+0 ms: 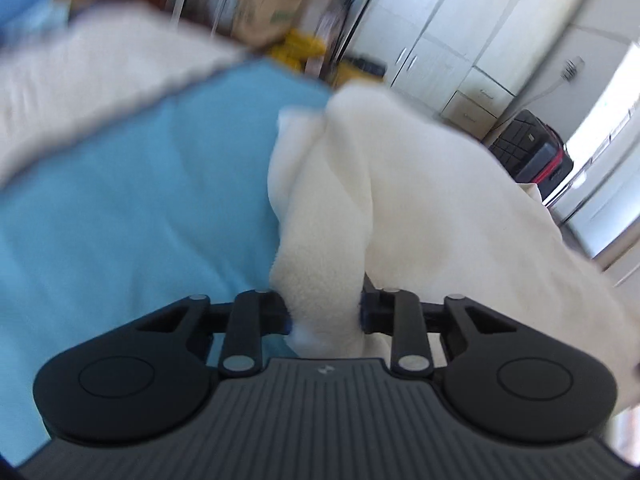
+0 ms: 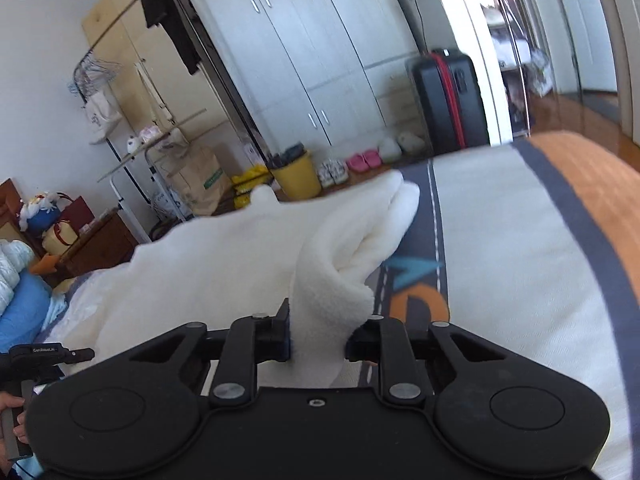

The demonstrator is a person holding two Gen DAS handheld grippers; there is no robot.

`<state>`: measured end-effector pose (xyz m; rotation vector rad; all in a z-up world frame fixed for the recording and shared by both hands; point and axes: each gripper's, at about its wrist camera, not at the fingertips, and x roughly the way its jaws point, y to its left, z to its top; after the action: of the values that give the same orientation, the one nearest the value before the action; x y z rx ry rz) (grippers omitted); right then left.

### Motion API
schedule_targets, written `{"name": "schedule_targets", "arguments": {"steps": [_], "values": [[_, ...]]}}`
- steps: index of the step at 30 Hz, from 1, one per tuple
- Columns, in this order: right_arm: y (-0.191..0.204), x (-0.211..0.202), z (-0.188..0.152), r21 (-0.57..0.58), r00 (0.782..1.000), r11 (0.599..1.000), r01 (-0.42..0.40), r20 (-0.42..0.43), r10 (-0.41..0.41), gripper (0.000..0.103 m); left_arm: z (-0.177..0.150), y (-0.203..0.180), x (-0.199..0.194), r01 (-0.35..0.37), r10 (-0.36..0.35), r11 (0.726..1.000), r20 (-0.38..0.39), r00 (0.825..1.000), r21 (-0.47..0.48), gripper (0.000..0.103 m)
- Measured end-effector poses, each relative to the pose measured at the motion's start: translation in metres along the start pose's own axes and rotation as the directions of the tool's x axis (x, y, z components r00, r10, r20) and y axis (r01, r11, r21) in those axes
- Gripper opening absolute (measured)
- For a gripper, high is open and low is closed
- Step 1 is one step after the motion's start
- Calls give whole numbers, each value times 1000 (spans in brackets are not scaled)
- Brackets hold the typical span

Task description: Fold clothes

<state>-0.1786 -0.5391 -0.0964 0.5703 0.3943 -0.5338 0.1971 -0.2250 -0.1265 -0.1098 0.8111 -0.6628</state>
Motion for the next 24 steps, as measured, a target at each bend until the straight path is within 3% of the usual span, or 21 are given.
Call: {"name": "schedule_targets", "arguments": {"steps": [4, 7, 9, 12, 14, 15, 20, 22, 24], "values": [[5, -25, 11, -13, 1000, 1000, 9, 21, -9, 22, 3, -4, -57, 32, -31, 999, 51, 998, -18, 23], [12, -54, 13, -40, 999, 999, 18, -48, -20, 22, -17, -4, -109, 24, -26, 999, 79, 997, 22, 23], [16, -71, 12, -78, 984, 996, 29, -172, -42, 23, -46, 4, -137, 21, -22, 999, 35, 999, 46, 23], [3, -84, -11, -59, 945, 997, 42, -322, -58, 24, -92, 31, -148, 40, -39, 999, -154, 987, 7, 24], [-6, -80, -28, -57, 924, 995, 83, -370, -98, 24, -118, 48, -151, 32, -40, 998, -166, 985, -50, 24], [-5, -78, -32, -78, 915, 992, 94, -386, -117, 24, -114, 43, -157, 23, -26, 999, -143, 989, -25, 24], [20, -97, -17, -152, 944, 983, 98, -297, -141, 24, -95, 22, -185, -13, 17, 997, -44, 999, 80, 24], [14, -103, -21, -131, 939, 983, 132, -301, -166, 25, -95, 28, -184, -16, 21, 998, -83, 996, 57, 24], [2, -102, -31, -121, 914, 974, 193, -338, -223, 28, -101, 39, -172, -35, 34, 999, -171, 985, -8, 24]]}}
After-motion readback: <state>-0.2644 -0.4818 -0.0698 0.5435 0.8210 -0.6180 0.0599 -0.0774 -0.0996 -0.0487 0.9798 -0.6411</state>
